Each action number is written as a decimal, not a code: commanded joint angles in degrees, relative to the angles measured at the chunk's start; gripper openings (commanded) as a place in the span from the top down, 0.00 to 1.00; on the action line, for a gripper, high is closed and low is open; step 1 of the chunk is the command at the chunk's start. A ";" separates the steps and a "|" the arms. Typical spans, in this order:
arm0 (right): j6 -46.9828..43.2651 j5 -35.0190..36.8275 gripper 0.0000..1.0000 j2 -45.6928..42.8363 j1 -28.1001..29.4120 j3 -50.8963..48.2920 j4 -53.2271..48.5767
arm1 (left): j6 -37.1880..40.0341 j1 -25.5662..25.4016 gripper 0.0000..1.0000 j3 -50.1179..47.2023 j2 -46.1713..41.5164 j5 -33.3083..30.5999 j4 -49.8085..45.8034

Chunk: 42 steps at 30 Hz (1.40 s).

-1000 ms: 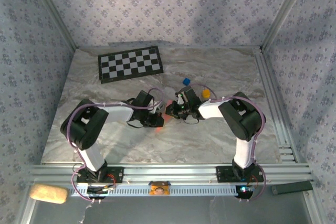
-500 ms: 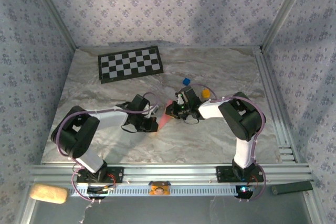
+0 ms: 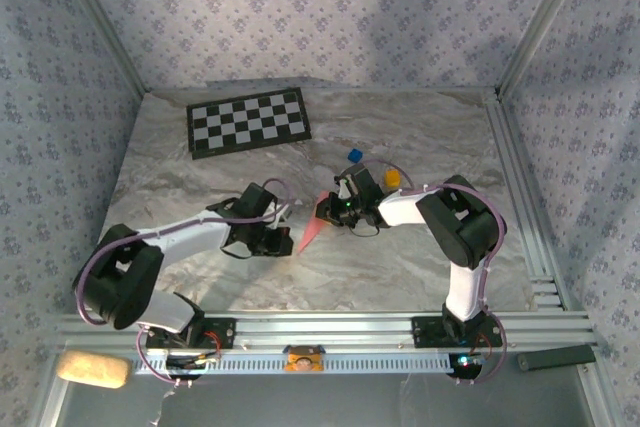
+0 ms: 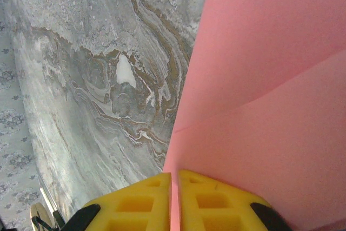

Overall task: Fold a paper plane with a square sheet of paper (pick it up from the middle)
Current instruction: Fold the wing for the fifth time at the center of the table.

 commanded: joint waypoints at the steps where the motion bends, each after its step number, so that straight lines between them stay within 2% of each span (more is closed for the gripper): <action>1: -1.10 4.47 0.87 2.47 -0.83 -1.54 -7.37 | -0.96 1.42 0.97 3.84 1.58 4.31 4.13; 4: -1.19 4.43 0.87 2.78 -0.79 -0.86 -8.17 | -1.63 2.19 0.97 7.53 6.73 8.99 7.14; 11: -0.93 3.84 0.87 2.55 -1.03 -0.35 -8.49 | -3.37 2.06 0.93 13.62 16.10 9.24 8.54; 17: -0.49 3.04 0.86 2.25 -1.27 -0.48 -7.86 | -4.69 1.70 0.94 14.32 20.46 6.87 10.21; 21: 0.04 2.30 0.86 2.45 -1.31 0.00 -7.09 | -6.80 1.61 0.95 14.41 24.04 3.73 7.48; 24: 0.18 2.20 0.85 1.75 -1.44 0.34 -6.61 | -6.70 1.60 1.00 13.38 25.05 1.33 5.55; 28: 1.24 -0.46 0.80 -0.31 -3.35 1.25 -4.26 | -6.03 1.56 1.00 11.46 25.60 -0.24 4.51; 34: -3.31 2.07 0.78 -7.57 -5.28 3.85 -11.81 | -4.07 1.56 1.00 9.00 25.16 0.70 4.41; 39: -5.21 -1.17 0.80 -7.10 -3.75 3.58 -11.50 | -3.48 1.51 1.00 9.04 25.08 0.83 4.03; 42: -5.06 -0.18 0.83 -6.00 -1.86 3.00 -11.10 | -3.47 1.54 1.00 9.13 25.07 0.84 3.94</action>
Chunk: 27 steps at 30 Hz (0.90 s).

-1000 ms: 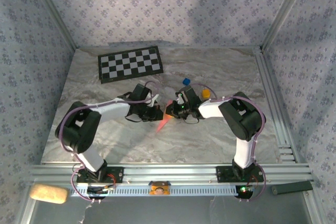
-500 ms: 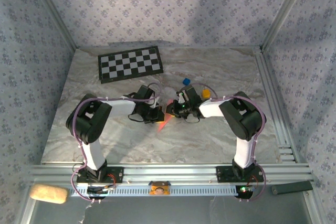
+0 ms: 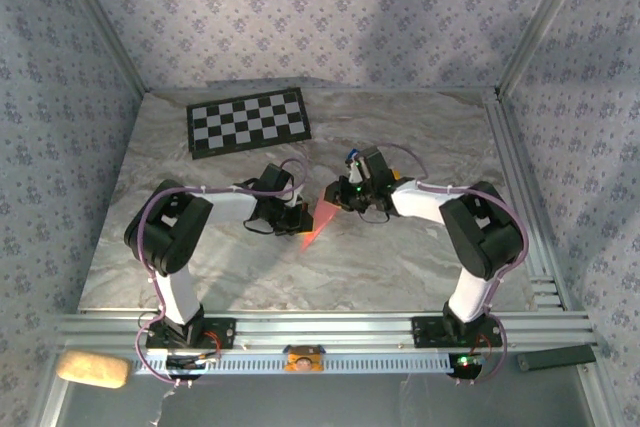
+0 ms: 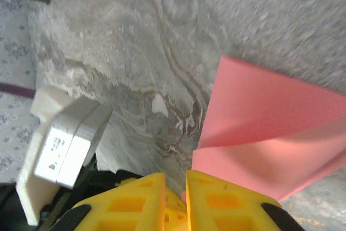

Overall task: Fold a paper plane with a square sheet of paper (pick it up from the middle)
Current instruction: Fold the wing for the fifth time at the center of the table.

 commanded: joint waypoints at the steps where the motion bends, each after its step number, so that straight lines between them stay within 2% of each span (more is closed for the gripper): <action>1: -1.28 0.65 0.83 1.53 2.03 -0.39 -1.92 | 1.51 -0.29 1.00 -3.13 3.17 -5.88 -7.43; 8: -1.40 3.43 0.85 6.99 2.20 0.95 -2.26 | 2.36 -0.04 1.00 -2.99 3.73 -6.28 -8.47; 18: -0.94 7.60 0.85 7.11 -3.05 0.62 -3.70 | 2.91 1.15 1.00 -4.06 4.05 -5.54 -8.31; 27: 3.91 12.66 0.84 7.33 -6.46 1.12 -4.58 | 3.60 1.39 1.00 -4.09 4.89 -4.29 -8.28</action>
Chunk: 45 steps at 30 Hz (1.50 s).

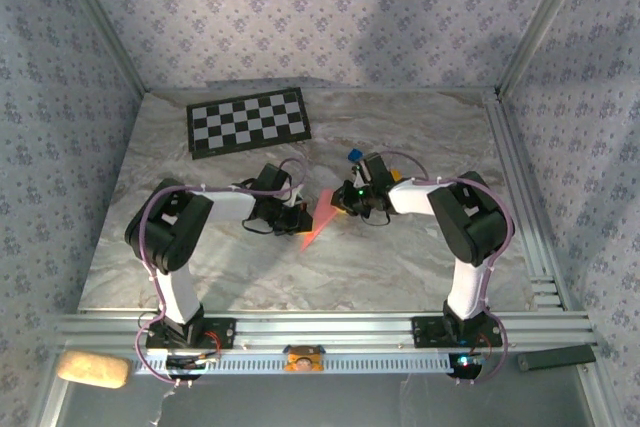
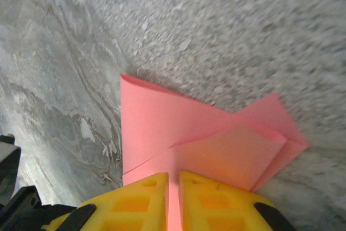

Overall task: Fold a paper plane with a square sheet of paper (pick it up from the middle)
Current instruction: Fold the wing for the fifth time at the center of the table.

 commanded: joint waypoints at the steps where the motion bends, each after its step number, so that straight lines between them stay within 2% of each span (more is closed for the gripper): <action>1: 1.52 10.07 0.84 1.13 -3.25 1.32 -4.92 | 2.09 0.23 1.00 -3.58 4.06 -7.10 -9.42; 5: 1.86 11.96 0.84 0.93 -3.64 2.93 -7.14 | 2.47 0.21 1.00 -3.74 4.08 -7.02 -9.59; 8: 3.24 17.28 0.84 1.51 -3.74 6.35 -15.36 | 2.63 0.31 1.00 -3.89 4.49 -6.96 -9.33; 10: 2.77 17.97 0.84 1.98 -3.89 7.82 -17.12 | 2.72 0.38 1.00 -3.84 4.47 -6.79 -9.17; 16: -0.12 16.38 0.83 -0.07 -3.92 9.17 -13.77 | 3.12 0.46 1.00 -4.55 4.70 -6.13 -8.44; 23: -4.50 23.30 0.81 -7.91 2.07 6.36 -11.20 | 3.32 0.79 1.00 -4.64 4.06 -6.19 -8.55; 25: -4.99 19.34 0.81 -8.91 2.85 3.34 -6.29 | 3.00 0.76 1.00 -5.14 3.51 -6.36 -8.27; 28: -4.26 7.22 0.82 -7.16 3.17 0.33 2.42 | 2.94 0.83 1.00 -5.46 2.72 -6.45 -8.50; 31: -3.24 1.23 0.83 -5.03 4.20 0.06 4.41 | 2.97 0.82 1.00 -5.38 2.34 -6.33 -8.34; 37: -4.36 0.68 0.83 -0.60 5.43 2.12 0.77 | 3.07 0.92 1.00 -5.63 2.16 -5.92 -8.21; 41: -4.21 7.18 0.83 2.75 5.01 4.42 -8.54 | 3.01 1.09 1.00 -5.81 2.01 -5.86 -7.84; 43: -3.53 8.09 0.84 2.95 3.84 2.84 -6.98 | 3.05 1.17 1.00 -6.02 1.81 -5.53 -7.43; 45: -1.82 5.46 0.84 2.99 1.97 0.80 -1.89 | 3.12 1.19 1.00 -5.89 2.05 -5.36 -7.47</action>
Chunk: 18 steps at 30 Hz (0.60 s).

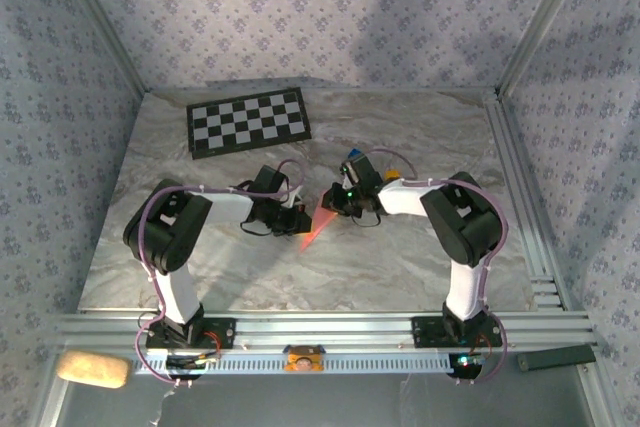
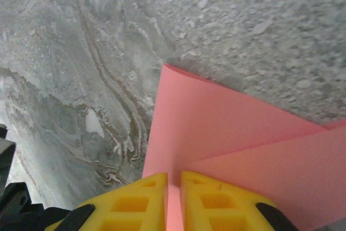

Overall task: Fold a paper plane with a square sheet of paper (pick it up from the middle)
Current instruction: Fold the wing for the fifth time at the center of the table.

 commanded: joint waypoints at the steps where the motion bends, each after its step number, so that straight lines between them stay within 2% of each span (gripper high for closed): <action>1: 2.03 0.43 0.84 2.05 -3.52 -2.76 2.14 | 1.28 0.46 1.00 -3.81 2.71 -6.82 -10.31; 7: 1.82 2.79 0.84 0.85 -7.10 -1.75 0.42 | 1.11 0.52 1.00 -4.24 1.83 -6.80 -10.13; 13: 1.82 3.21 0.86 -1.98 -9.44 -3.95 3.51 | 0.69 0.46 1.00 -4.71 1.66 -6.24 -9.40; 18: -1.52 1.07 0.83 -7.89 -7.66 -4.71 4.75 | 0.13 0.46 1.00 -5.24 1.08 -6.08 -8.97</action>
